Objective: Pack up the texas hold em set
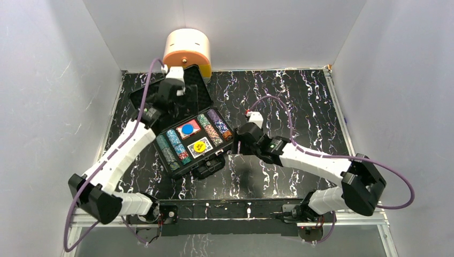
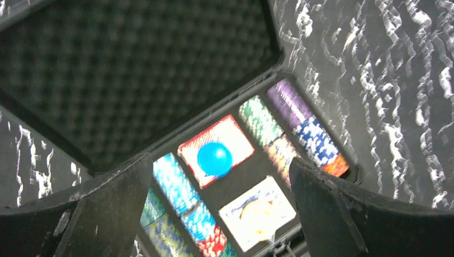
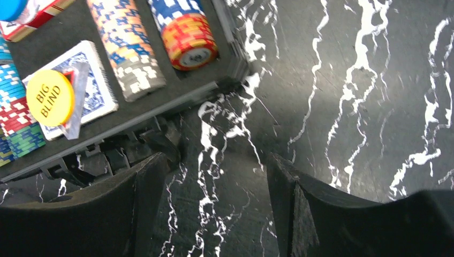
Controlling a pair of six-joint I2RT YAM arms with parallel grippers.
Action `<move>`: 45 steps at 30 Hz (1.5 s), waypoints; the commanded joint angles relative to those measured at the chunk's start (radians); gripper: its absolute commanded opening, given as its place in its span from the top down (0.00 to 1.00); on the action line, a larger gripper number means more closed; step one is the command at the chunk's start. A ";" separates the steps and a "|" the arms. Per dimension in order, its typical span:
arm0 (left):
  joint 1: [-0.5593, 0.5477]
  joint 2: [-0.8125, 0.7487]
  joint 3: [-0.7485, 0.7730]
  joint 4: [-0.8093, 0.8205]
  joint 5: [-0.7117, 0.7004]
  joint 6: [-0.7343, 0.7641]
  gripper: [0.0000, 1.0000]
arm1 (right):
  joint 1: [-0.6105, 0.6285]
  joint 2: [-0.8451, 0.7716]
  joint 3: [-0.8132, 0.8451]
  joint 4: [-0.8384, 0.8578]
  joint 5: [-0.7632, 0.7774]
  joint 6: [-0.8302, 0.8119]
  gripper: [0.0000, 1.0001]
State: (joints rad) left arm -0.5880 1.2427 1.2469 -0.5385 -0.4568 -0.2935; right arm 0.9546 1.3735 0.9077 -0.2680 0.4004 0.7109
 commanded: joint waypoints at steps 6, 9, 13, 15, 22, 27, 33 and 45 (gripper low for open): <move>0.349 0.263 0.418 0.013 0.371 0.178 0.02 | -0.052 -0.188 -0.157 0.102 -0.037 0.015 0.24; 0.416 0.328 0.472 0.049 0.402 0.230 0.02 | -0.056 -0.208 -0.174 0.105 -0.047 0.003 0.24; 0.471 0.456 0.590 0.042 0.397 0.269 0.02 | -0.060 -0.221 -0.214 0.133 -0.074 -0.005 0.24; 0.505 0.513 0.638 0.030 0.423 0.269 0.02 | -0.061 -0.224 -0.232 0.146 -0.087 0.000 0.24; 0.587 0.662 0.699 0.034 0.623 0.231 0.02 | -0.072 -0.237 -0.257 0.166 -0.105 -0.008 0.24; 0.593 0.732 0.738 0.000 0.649 0.230 0.03 | -0.109 -0.237 -0.247 0.150 -0.106 -0.029 0.24; 0.595 0.741 0.748 -0.105 0.739 0.230 0.16 | -0.171 -0.244 -0.248 0.144 -0.118 -0.057 0.24; 0.553 0.469 0.441 -0.152 1.039 0.134 0.30 | -0.296 -0.183 -0.188 0.119 -0.172 -0.083 0.24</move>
State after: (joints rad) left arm 0.0418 1.8374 1.7939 -0.5022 0.3759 -0.0723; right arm 0.6773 1.1816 0.6662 -0.1650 0.2562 0.6491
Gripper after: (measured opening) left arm 0.713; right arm 0.762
